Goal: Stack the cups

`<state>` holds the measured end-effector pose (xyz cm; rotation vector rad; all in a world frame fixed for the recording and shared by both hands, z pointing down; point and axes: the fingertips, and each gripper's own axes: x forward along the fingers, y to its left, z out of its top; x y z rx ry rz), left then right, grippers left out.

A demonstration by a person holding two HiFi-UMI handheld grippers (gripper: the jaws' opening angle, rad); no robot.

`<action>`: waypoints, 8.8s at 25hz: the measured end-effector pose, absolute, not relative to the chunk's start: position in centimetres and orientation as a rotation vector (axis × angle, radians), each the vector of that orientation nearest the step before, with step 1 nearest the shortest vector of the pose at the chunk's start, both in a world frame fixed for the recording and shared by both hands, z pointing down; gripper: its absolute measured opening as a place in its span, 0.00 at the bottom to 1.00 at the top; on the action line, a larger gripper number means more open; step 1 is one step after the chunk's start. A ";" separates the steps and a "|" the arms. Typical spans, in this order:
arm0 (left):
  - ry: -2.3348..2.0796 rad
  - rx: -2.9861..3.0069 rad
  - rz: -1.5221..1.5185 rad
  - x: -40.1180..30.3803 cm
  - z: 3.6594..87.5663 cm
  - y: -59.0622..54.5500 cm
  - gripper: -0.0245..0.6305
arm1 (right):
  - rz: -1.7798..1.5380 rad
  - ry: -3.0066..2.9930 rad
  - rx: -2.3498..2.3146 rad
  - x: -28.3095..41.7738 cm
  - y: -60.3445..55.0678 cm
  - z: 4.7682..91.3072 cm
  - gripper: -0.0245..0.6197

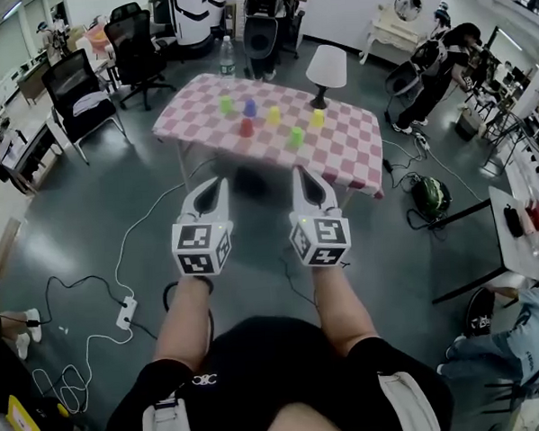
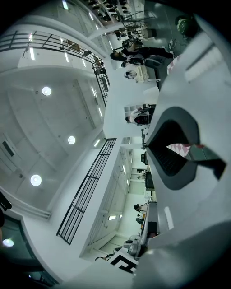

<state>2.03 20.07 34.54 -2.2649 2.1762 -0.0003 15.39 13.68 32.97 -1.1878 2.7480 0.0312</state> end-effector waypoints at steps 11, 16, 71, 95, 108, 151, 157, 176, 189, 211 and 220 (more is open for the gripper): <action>2.173 -2.287 0.004 -0.7 36.0 19.7 0.04 | 0.025 2.743 -1.235 12.8 13.4 34.4 0.03; 2.163 -2.295 -0.004 -2.4 35.5 16.6 0.04 | 0.007 2.727 -1.248 11.1 10.0 34.0 0.03; 1.677 -2.739 -0.110 -10.8 37.0 -20.5 0.04 | -0.074 2.626 -1.561 -0.2 -21.5 36.8 0.32; 1.564 -2.888 -0.211 -15.5 41.6 -21.8 0.04 | -0.594 2.942 -1.785 -6.0 -20.4 57.7 0.34; 1.623 -2.860 -0.200 -17.3 41.9 -21.4 0.04 | -0.806 3.024 -1.874 -5.1 -20.1 65.8 0.35; 1.499 -2.985 -0.281 -13.6 44.0 -20.1 0.04 | -0.836 2.875 -2.013 -0.8 -18.0 64.2 0.37; 1.464 -3.017 -0.320 -12.5 44.9 -19.4 0.04 | -0.876 2.889 -2.006 -1.0 -16.6 64.7 0.37; 1.453 -3.031 -0.341 -11.5 45.6 -19.7 0.04 | -0.792 2.888 -1.910 -1.6 -15.9 64.1 0.42; 1.449 -2.990 -0.279 -9.5 43.6 -20.9 0.04 | -0.245 2.592 -1.862 1.7 -20.5 45.6 0.42; 1.527 -2.882 -0.194 -5.3 40.1 -20.8 0.04 | -0.016 2.434 -1.869 9.1 -21.0 38.8 0.04; 1.604 -2.834 -0.228 -1.1 40.7 -19.1 0.04 | -0.045 2.501 -1.806 13.1 -21.2 40.0 0.04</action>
